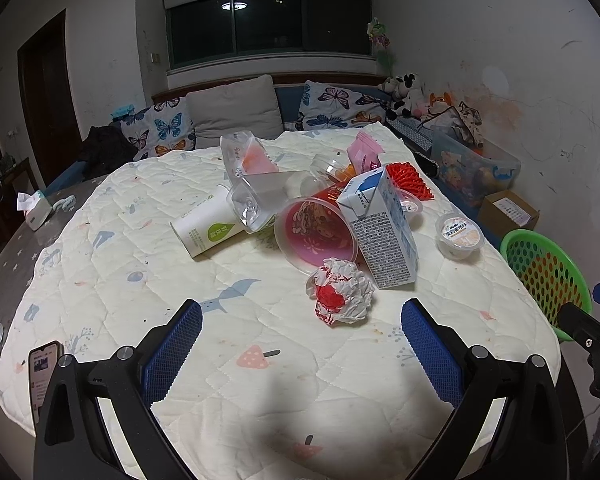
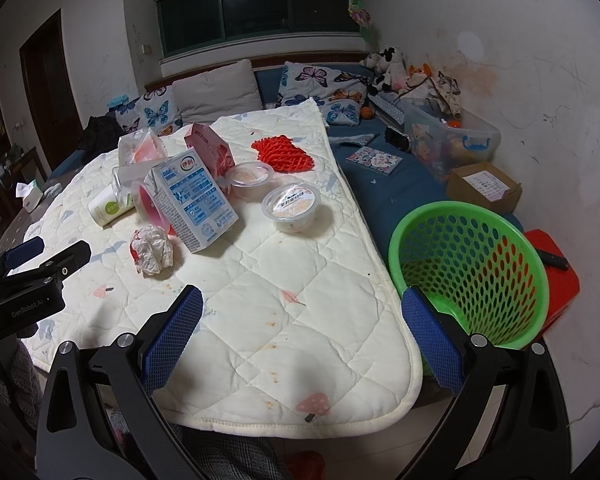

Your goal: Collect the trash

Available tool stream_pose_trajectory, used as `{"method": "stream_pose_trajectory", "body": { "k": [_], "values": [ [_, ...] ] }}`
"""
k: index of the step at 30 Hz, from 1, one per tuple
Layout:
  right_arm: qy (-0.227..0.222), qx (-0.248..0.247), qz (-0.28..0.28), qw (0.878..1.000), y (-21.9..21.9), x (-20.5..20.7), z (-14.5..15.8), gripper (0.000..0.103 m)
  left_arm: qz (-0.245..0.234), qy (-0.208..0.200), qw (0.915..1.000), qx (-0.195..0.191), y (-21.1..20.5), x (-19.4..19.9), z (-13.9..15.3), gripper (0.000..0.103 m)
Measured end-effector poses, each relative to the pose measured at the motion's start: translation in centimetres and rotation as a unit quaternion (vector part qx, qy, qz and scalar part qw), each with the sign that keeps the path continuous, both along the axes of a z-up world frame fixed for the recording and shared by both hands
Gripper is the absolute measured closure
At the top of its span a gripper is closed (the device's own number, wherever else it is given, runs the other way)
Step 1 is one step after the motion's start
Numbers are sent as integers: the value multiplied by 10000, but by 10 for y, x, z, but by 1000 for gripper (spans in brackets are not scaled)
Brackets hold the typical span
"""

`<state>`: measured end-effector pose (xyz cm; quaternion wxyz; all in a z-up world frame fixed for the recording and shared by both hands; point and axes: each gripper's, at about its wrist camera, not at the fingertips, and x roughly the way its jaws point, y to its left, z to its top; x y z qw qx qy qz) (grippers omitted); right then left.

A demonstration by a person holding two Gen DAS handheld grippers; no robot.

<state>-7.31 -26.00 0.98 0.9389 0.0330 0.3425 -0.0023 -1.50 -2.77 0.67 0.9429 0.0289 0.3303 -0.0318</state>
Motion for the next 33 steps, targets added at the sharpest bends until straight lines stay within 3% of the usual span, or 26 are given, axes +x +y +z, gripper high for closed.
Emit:
{"method": "stream_pose_trajectory", "body": {
  "k": [20,33],
  "values": [
    [84,34,97,9999,4,11,-5,5,6,63,10000,-50,-6,3,0,6],
    [107,52,269,9996,7,28,-9,6,43,161,9997,-193,17,17,0,6]
  ]
}}
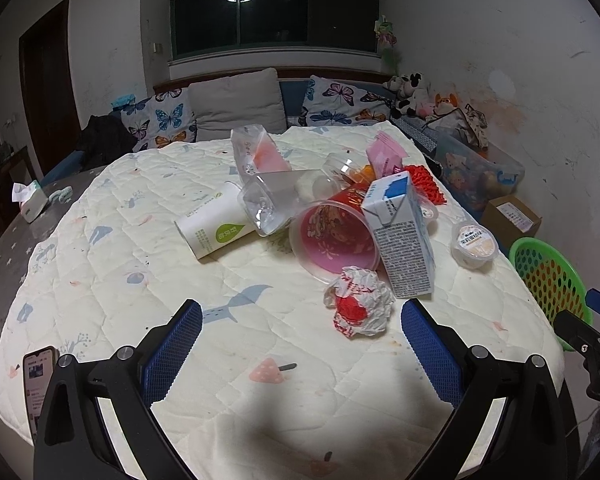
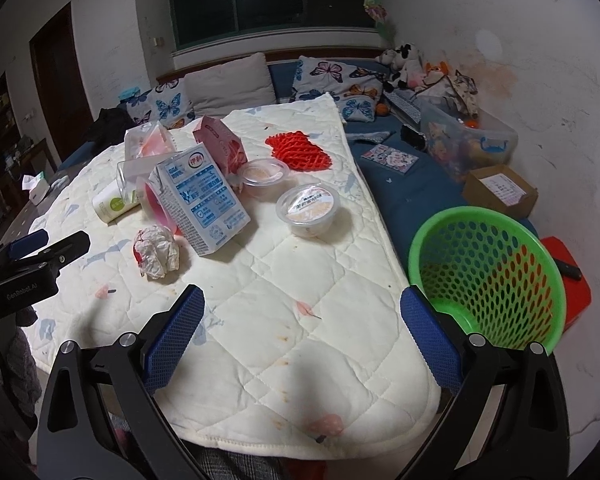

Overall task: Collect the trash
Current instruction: 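Reach the right tool to the blue-white milk carton and close on it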

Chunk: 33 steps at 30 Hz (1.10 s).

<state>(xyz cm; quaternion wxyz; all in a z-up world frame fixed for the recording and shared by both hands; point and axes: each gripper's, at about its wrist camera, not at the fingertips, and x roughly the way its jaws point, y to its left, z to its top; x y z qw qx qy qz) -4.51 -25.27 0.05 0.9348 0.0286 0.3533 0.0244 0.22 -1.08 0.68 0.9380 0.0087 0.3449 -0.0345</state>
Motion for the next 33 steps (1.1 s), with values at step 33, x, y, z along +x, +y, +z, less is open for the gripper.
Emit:
{"method": "stream_pose_trajectory", "body": {
  "k": [33],
  "values": [
    [77,231,2806,9595,66,125,-3,23,-198,224,9990,-340,32,23,-16,7]
  ]
}}
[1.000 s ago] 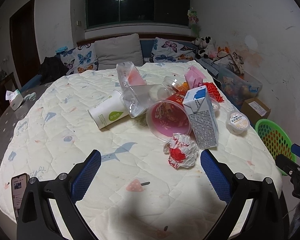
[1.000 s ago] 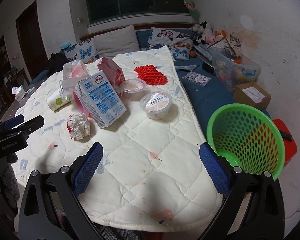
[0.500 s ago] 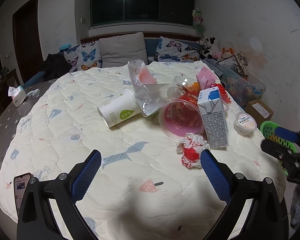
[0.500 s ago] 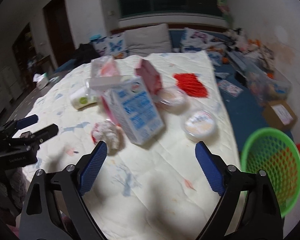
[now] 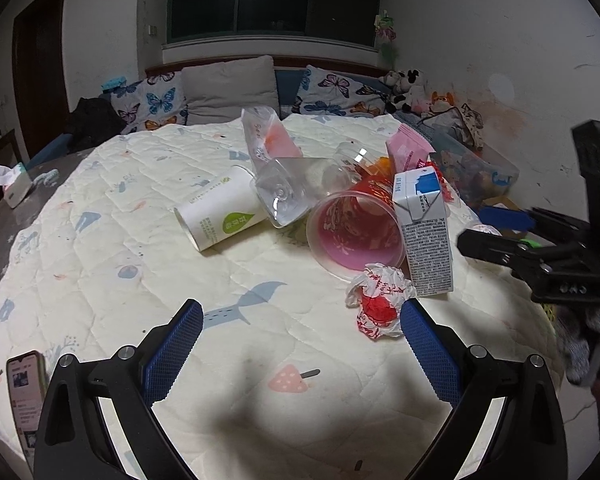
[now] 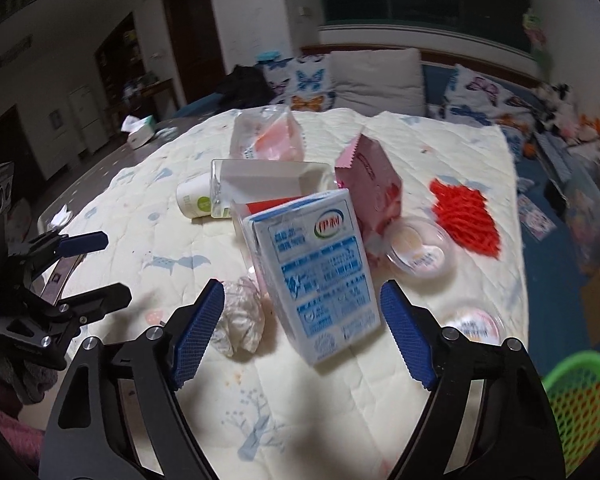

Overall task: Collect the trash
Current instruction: 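Reach the right tool to the blue-white milk carton and close on it, then drop the milk carton into the basket with the right tool while the left grasps the wrapper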

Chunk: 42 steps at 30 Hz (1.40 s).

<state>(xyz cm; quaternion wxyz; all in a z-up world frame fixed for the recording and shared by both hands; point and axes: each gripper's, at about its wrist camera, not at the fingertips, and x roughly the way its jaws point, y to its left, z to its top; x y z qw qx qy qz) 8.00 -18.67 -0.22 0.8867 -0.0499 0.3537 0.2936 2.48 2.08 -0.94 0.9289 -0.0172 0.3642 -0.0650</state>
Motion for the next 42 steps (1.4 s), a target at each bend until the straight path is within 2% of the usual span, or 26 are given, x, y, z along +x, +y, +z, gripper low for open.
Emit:
{"method": "stream_pose_trajectory", "body": {
  "k": [11,17,19,23,32,37,42],
  "values": [
    [-36,-204,497,9986,10,28,-14,23,-151,148,9998,-68,0,7,-9,7],
    [34,-131,707,9974,15,38,-20,24,-248,188,9995,-61,-3,10,-12,7],
    [43,-147,725,9973,16,39,-21,27,-299,210,9993,-100,-3,11,-13,8],
    [1,-113,673,9977,15,38,-20,32,-430,250,9987,-121,-9,13,-13,8],
    [-200,204,402,9988,-2,18,-4,33,-723,281,9969,-140,-24,18,-15,11],
    [-350,416,162,9984,-16,-4,12,33,-869,371,9953,-194,-32,26,-18,16],
    [-491,541,-186,9972,-37,-30,22,33,-1080,399,9932,-193,-45,39,-22,16]
  ]
}}
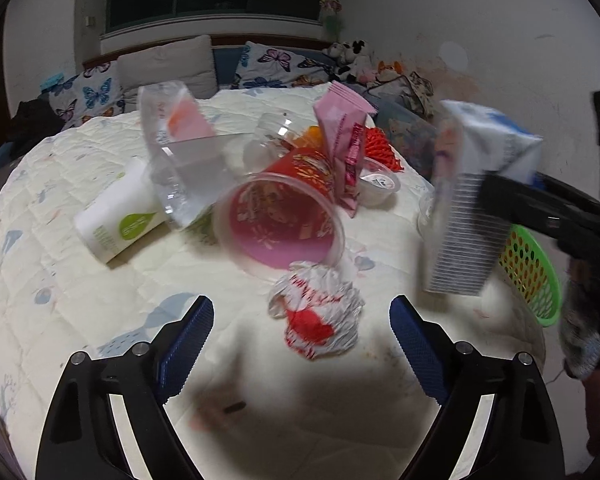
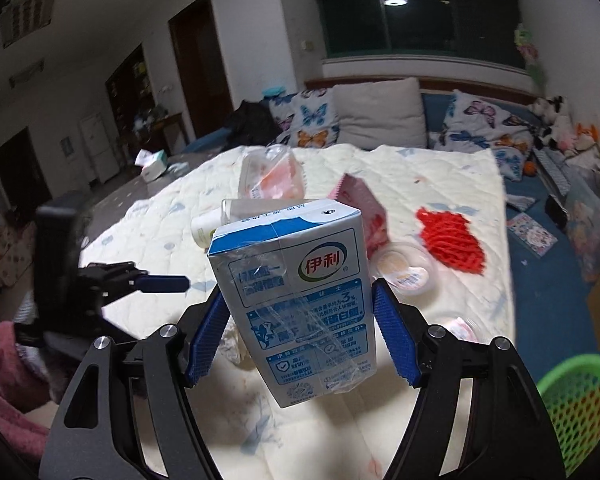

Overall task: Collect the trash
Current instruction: 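Drop the milk carton into the basket with the right tool while the left grasps the wrapper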

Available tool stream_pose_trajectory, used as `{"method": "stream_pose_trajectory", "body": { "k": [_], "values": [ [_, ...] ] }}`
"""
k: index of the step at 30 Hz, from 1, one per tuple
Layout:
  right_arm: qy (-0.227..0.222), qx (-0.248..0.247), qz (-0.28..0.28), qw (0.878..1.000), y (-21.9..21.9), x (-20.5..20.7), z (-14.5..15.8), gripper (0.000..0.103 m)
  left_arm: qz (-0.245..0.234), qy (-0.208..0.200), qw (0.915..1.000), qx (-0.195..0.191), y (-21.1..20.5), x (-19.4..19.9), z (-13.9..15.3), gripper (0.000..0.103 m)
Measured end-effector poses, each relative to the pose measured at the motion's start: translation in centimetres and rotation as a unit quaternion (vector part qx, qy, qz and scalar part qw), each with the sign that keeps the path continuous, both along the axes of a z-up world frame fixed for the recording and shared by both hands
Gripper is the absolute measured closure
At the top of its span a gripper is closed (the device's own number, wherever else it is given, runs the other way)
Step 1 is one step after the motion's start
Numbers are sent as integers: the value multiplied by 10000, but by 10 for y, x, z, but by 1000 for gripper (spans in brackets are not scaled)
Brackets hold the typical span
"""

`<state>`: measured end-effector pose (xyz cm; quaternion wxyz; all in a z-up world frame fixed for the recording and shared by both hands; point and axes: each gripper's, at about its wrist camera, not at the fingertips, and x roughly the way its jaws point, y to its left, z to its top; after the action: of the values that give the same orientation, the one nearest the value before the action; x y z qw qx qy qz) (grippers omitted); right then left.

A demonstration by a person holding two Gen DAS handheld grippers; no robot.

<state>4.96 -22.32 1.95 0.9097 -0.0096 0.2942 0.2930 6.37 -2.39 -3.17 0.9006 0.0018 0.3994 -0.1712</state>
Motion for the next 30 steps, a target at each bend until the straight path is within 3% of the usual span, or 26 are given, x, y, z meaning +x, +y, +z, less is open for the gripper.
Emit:
{"method": "stream_pose_trajectory", "body": {
  "k": [12,18,24,30],
  "values": [
    [-43,163,-1376,9903,-76,-50,2,33,-199,209,9994,181,-19,20,-18,35],
    [60,142,-2101,9776,-120,-65,-6,33,-177,213,9994,191,-17,13,-18,53],
    [156,125,-2742,9615,-163,-80,-16,32,-135,19,9996,231,-14,-8,-3,55],
    [369,37,-3307,9430,-203,-81,-34,32,-364,-96,9993,19,-22,-24,18,55]
  ]
}}
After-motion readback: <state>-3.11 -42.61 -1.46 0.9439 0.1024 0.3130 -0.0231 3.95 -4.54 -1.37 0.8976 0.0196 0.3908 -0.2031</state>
